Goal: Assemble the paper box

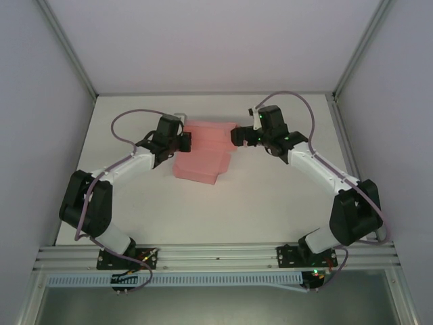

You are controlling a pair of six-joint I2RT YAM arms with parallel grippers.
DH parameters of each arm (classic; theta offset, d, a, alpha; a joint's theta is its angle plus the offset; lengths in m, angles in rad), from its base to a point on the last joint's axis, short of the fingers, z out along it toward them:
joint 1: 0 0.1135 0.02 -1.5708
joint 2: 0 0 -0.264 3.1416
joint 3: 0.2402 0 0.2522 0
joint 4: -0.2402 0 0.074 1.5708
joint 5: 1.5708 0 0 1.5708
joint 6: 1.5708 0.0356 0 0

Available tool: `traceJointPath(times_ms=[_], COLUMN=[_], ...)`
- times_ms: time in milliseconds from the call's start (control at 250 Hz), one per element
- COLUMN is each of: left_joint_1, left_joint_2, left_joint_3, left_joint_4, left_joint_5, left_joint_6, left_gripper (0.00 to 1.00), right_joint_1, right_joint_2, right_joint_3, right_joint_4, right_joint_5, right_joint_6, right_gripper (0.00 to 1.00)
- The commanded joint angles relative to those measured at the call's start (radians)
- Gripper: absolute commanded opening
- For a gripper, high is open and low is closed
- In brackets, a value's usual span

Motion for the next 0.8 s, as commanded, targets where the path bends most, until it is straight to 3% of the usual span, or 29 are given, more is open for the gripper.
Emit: traceJointPath(times_ms=[0, 164, 383, 667, 795], left_joint_1=[-0.008, -0.007, -0.006, -0.006, -0.006], left_joint_2=[-0.014, 0.004, 0.021, 0.012, 0.019], left_joint_3=[0.012, 0.031, 0.040, 0.051, 0.053], left_joint_4=[0.022, -0.023, -0.012, -0.010, 0.007], left_joint_5=[0.023, -0.083, -0.052, -0.029, 0.021], left_joint_6=[0.040, 0.053, 0.046, 0.025, -0.001], left_gripper=[0.00, 0.00, 0.00, 0.00, 0.00], right_joint_1=[0.014, 0.025, 0.023, 0.023, 0.033], right_joint_2=[0.013, -0.051, -0.178, 0.026, 0.069], right_joint_3=[0.054, 0.067, -0.005, 0.100, 0.082], right_joint_4=[-0.015, -0.108, -0.013, -0.059, 0.014], right_joint_5=[-0.015, 0.013, -0.004, -0.053, -0.099], right_joint_6=[-0.038, -0.075, -0.055, -0.064, -0.055], right_gripper=[1.00, 1.00, 1.00, 1.00, 1.00])
